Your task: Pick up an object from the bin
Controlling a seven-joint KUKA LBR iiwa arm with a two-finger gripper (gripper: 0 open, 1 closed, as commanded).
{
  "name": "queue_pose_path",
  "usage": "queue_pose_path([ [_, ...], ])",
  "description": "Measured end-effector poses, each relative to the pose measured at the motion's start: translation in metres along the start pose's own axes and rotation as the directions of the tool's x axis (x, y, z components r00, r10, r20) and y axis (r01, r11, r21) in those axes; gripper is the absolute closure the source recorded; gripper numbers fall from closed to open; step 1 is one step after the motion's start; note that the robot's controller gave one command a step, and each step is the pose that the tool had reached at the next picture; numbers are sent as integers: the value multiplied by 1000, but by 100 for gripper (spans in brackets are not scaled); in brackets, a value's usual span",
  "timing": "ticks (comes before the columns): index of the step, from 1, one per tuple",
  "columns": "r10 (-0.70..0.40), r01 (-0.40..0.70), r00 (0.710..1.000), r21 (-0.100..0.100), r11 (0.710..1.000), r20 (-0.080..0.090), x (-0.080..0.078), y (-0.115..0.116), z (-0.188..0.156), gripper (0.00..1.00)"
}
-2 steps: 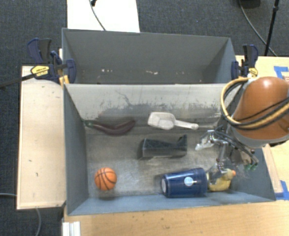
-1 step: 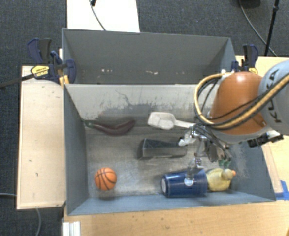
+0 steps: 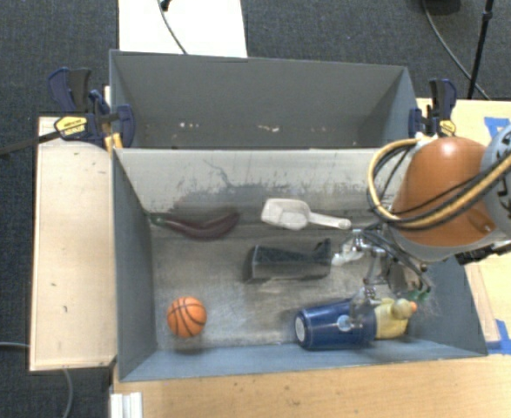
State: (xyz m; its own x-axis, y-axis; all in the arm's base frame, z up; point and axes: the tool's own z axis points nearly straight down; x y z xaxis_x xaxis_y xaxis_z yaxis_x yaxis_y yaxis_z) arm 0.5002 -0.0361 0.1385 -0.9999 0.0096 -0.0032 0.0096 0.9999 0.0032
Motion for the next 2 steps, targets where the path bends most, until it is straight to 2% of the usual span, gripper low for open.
queue_pose_path([
  [1, -12, 12, 999, 15, 1000, 29, -52, 7, 22, 0],
  [2, -8, 8, 1000, 11, 1000, 15, -56, 81, 41, 100],
])
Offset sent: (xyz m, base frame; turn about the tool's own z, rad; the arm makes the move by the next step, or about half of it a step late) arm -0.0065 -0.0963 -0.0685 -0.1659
